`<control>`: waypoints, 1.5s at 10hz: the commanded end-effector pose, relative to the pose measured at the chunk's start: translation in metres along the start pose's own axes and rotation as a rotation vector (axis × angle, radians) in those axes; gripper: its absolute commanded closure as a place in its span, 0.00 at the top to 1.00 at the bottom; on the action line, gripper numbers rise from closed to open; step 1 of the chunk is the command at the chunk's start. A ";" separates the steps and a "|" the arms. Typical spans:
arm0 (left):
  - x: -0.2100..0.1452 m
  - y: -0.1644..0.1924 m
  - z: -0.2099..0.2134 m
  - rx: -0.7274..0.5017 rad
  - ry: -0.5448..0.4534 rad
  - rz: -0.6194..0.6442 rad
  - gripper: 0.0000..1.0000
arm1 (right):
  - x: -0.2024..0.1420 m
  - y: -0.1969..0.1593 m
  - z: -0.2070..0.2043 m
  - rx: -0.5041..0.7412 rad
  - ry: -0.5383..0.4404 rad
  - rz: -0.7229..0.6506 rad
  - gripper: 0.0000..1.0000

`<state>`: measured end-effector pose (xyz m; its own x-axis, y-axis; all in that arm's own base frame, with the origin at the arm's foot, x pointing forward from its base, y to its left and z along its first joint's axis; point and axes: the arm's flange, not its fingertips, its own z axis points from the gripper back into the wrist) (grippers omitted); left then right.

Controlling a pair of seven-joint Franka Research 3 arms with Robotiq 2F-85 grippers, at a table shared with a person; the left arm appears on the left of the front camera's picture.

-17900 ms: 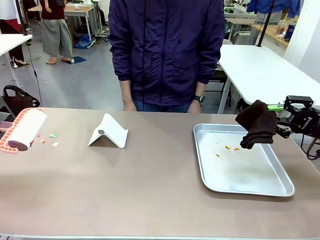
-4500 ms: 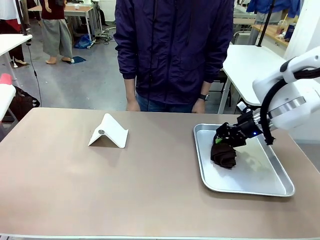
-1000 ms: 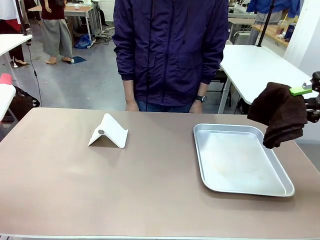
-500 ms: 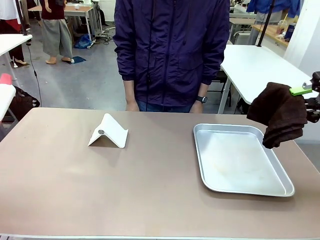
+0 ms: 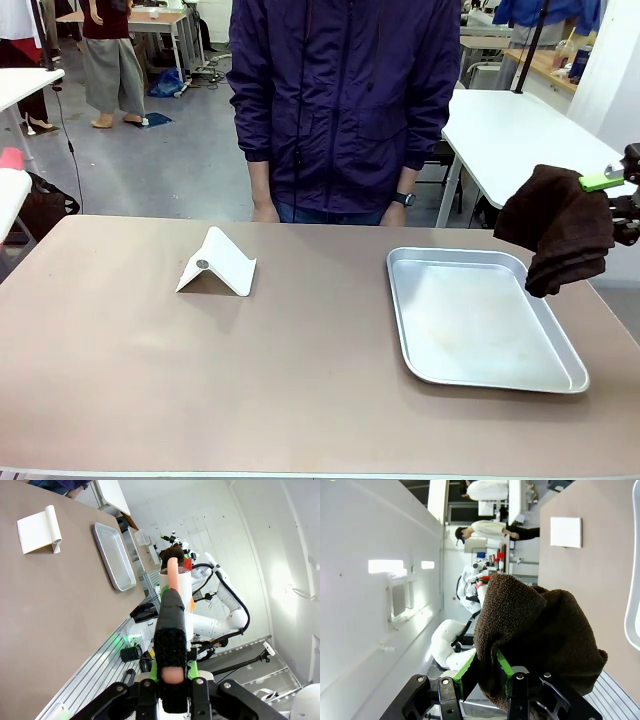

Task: Clean the surface of the table.
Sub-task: Return the Lint Roller and towel to their original positions.

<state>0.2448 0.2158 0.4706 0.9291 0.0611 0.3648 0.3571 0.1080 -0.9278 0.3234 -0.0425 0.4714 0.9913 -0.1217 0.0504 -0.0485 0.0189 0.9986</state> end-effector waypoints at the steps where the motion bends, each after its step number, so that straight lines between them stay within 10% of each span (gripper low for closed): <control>1: 0.022 -0.028 -0.027 0.079 0.054 -0.013 0.22 | 0.008 0.011 -0.031 -0.006 0.056 0.053 0.16; 4: 0.061 -0.067 -0.110 0.170 0.224 0.040 0.22 | 0.025 0.022 -0.101 -0.038 0.149 0.088 0.16; 8: 0.097 -0.086 -0.233 0.416 0.044 0.029 0.22 | 0.065 -0.001 -0.231 -0.102 0.090 0.143 0.16; 15: 0.129 0.001 -0.338 0.753 0.124 0.031 0.22 | 0.109 -0.129 -0.310 -0.341 0.008 0.072 0.16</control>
<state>0.3926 -0.1097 0.4933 0.9504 -0.0415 0.3082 0.2375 0.7368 -0.6330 0.4650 0.2460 0.3401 0.9882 -0.1013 0.1148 -0.0730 0.3477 0.9347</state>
